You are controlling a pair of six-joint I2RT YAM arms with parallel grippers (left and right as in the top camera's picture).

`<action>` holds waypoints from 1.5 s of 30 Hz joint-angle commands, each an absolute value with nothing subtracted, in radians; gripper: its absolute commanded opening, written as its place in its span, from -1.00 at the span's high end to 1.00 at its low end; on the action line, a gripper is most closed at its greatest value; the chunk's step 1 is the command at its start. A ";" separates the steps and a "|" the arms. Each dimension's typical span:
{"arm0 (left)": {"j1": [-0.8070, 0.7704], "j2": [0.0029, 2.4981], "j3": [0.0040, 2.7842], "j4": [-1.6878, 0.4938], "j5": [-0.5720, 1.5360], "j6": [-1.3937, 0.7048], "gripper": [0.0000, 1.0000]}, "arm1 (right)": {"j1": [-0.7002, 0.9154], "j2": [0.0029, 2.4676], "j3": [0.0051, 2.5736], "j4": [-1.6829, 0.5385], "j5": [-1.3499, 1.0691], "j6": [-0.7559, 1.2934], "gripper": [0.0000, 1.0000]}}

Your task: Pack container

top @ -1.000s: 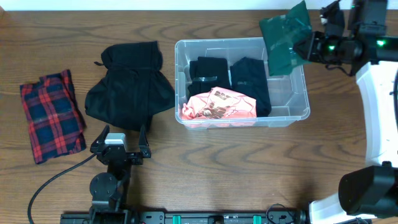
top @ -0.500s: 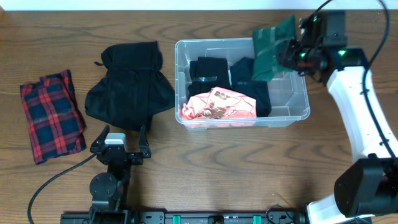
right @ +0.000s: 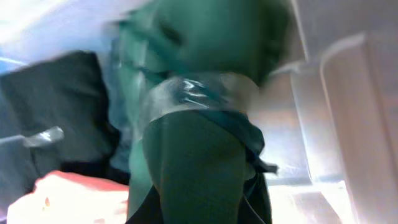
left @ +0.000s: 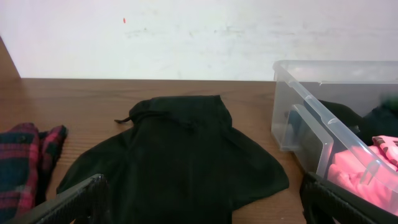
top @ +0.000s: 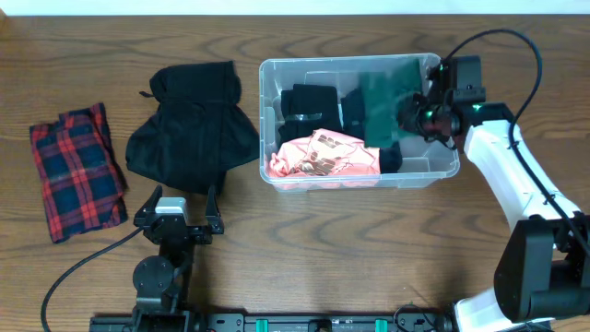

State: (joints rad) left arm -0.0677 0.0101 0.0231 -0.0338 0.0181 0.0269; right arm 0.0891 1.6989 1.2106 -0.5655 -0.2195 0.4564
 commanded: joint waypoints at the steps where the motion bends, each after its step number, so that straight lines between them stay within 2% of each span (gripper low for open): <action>1: -0.072 0.004 0.004 -0.071 -0.009 0.033 -0.96 | 0.097 1.691 1.213 -0.570 -0.191 0.455 0.97; 11: -0.072 0.004 0.004 -0.071 -0.009 0.033 -0.96 | 0.097 1.691 1.213 -0.515 -0.118 0.358 0.97; 28: -0.072 0.004 0.004 -0.071 -0.009 0.033 -0.96 | 0.099 1.691 1.213 -0.506 -0.112 0.348 0.97; 31: -0.072 0.004 0.004 -0.071 -0.009 0.033 -0.96 | 0.100 1.691 1.213 -0.508 -0.112 0.324 0.92; 33: -0.072 0.004 0.004 -0.071 -0.009 0.033 -0.96 | 0.099 1.691 1.213 -0.509 -0.112 0.303 0.71; 34: -0.072 0.004 0.004 -0.071 -0.009 0.033 -0.96 | 0.099 1.691 1.213 -0.513 -0.112 0.284 0.43; 37: -0.072 0.004 0.004 -0.071 -0.009 0.033 -0.96 | 0.099 1.691 1.213 -0.515 -0.112 0.246 -0.21; 39: -0.072 0.004 0.004 -0.071 -0.009 0.033 -0.96 | 0.099 1.691 1.213 -0.513 -0.112 0.202 -0.47; 42: -0.072 0.004 0.004 -0.071 -0.009 0.033 -0.96 | 0.099 1.691 1.213 -0.512 -0.112 0.124 -0.69; 45: -0.072 0.004 0.004 -0.071 -0.009 0.033 -0.96 | 0.099 1.691 1.214 -0.511 -0.112 0.016 -0.75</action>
